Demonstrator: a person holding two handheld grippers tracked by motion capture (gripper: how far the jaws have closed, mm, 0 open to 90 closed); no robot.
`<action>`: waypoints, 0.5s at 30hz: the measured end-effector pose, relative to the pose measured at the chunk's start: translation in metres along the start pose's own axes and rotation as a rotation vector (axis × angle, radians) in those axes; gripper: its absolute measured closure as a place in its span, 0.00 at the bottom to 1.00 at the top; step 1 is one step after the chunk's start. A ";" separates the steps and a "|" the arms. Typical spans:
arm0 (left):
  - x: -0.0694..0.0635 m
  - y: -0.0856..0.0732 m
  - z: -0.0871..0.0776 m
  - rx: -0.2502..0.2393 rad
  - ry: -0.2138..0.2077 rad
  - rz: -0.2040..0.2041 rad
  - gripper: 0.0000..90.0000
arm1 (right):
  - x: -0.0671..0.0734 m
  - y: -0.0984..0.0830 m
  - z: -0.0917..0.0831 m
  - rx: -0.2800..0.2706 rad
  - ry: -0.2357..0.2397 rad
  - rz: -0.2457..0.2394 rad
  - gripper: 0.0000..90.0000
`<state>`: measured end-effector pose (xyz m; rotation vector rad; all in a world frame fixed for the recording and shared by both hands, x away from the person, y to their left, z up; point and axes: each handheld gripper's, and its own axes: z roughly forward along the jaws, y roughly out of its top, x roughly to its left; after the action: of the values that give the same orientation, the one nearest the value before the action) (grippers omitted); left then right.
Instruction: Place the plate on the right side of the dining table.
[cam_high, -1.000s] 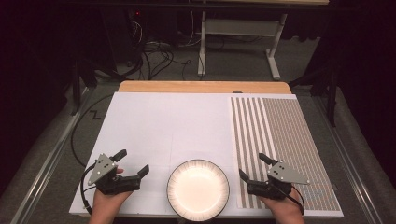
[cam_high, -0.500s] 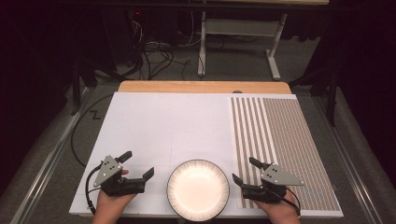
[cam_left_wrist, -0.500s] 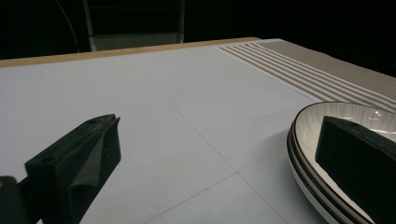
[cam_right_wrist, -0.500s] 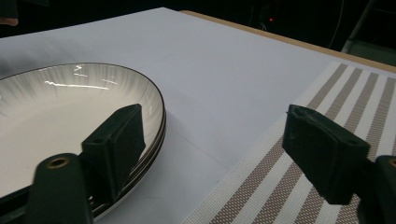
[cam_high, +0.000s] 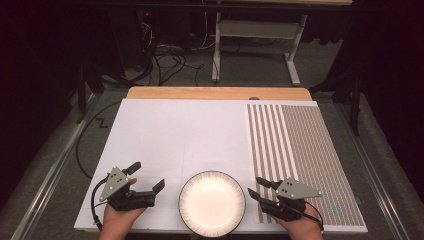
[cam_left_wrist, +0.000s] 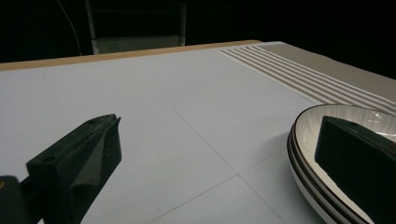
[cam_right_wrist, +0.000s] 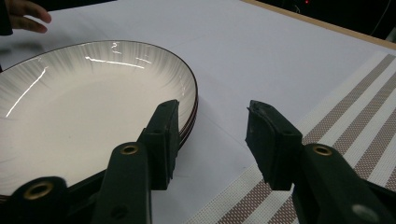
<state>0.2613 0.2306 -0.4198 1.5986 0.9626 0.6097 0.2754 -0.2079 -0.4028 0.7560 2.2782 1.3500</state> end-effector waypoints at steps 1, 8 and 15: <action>0.000 0.000 0.000 -0.001 0.000 0.001 0.01 | 0.000 0.000 0.000 0.001 0.000 -0.005 0.65; 0.000 0.000 -0.001 -0.007 -0.001 0.000 0.01 | 0.002 0.005 -0.001 0.027 0.042 -0.037 0.79; 0.000 0.001 -0.001 -0.010 0.001 0.000 0.01 | 0.006 0.009 -0.002 0.094 0.083 -0.036 0.99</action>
<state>0.2604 0.2312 -0.4187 1.5893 0.9591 0.6144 0.2719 -0.2020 -0.3943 0.6977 2.4231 1.2885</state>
